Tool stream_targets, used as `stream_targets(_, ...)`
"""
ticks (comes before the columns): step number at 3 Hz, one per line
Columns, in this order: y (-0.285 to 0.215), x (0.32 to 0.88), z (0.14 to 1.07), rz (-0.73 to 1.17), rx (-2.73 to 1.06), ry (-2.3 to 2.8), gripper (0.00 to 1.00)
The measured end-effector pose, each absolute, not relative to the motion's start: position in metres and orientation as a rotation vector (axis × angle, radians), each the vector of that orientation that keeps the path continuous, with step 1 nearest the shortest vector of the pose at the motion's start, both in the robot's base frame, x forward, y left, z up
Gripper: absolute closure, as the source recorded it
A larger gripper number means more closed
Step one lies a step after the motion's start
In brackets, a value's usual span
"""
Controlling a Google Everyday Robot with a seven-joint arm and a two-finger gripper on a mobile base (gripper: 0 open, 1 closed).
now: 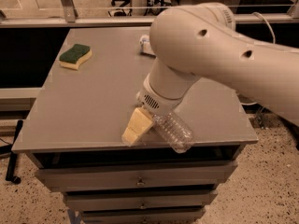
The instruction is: Pick water bottle
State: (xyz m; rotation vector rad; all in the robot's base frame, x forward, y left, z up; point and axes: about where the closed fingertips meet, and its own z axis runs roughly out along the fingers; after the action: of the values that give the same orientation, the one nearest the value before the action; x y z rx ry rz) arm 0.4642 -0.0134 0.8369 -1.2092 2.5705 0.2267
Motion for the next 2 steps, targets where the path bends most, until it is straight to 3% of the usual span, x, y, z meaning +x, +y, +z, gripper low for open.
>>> stream_targets(1,-0.0203,0.4686,0.8232,0.186,-1.122,2.61,0.37)
stream_targets(2,-0.0261,0.4734,0.8244,0.165,-1.098,2.614,0.67)
